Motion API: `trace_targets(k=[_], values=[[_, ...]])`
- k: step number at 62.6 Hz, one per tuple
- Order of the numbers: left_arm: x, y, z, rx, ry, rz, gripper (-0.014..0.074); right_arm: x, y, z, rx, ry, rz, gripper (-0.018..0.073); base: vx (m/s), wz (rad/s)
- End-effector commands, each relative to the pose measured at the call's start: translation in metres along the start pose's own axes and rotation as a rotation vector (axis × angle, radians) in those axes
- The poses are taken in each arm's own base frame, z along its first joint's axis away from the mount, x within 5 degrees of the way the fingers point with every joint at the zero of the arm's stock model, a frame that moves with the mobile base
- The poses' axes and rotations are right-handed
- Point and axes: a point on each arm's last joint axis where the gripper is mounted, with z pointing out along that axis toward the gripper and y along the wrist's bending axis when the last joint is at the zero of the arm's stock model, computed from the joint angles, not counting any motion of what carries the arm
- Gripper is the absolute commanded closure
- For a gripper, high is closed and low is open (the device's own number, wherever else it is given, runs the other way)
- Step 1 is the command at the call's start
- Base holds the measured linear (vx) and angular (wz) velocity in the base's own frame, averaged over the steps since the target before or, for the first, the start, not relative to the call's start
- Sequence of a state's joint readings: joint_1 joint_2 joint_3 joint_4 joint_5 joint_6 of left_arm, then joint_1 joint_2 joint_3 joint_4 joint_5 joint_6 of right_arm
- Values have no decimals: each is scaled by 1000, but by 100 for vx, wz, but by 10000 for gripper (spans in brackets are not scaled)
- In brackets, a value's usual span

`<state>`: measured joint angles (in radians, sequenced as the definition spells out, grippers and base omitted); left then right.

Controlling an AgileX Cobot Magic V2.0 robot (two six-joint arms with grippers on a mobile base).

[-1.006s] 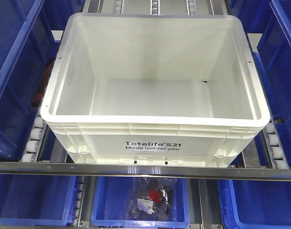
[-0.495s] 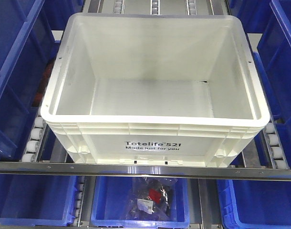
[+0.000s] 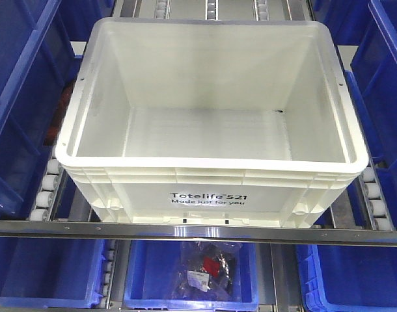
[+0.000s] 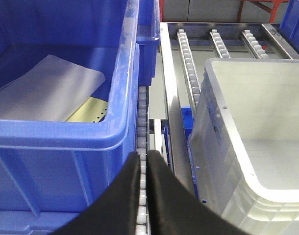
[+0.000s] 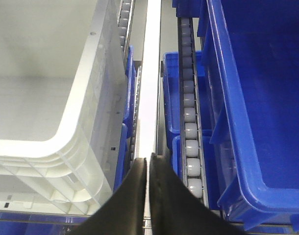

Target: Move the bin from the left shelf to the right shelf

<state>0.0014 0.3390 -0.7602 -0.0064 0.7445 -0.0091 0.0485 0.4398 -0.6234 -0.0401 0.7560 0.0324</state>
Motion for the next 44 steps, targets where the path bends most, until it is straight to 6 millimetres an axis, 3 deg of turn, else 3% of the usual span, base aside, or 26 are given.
trace_targets(k=[1, 7, 15, 23, 33, 44], values=[[-12, 0, 2, 6, -71, -6, 474, -14, 0, -3, 4, -81, -21, 459, 0, 0], [-12, 0, 2, 6, -72, -6, 318, -14, 0, -3, 1, -81, -43, 305, 0, 0], [-13, 0, 5, 6, -59, -4, 80, -15, 0, -3, 2, -87, -47, 32, 0, 0], [-13, -1, 17, 17, -15, 16, -55, -19, 0, 2, -3, -48, -42, -150, 0, 0], [-12, -16, 33, 191, 49, 59, -59, -36, 5, 9, -47, 33, -33, -164, 0, 0], [-19, -39, 46, 398, 137, 185, -9, -54, 19, 20, -121, 129, -173, -120, 0, 0]])
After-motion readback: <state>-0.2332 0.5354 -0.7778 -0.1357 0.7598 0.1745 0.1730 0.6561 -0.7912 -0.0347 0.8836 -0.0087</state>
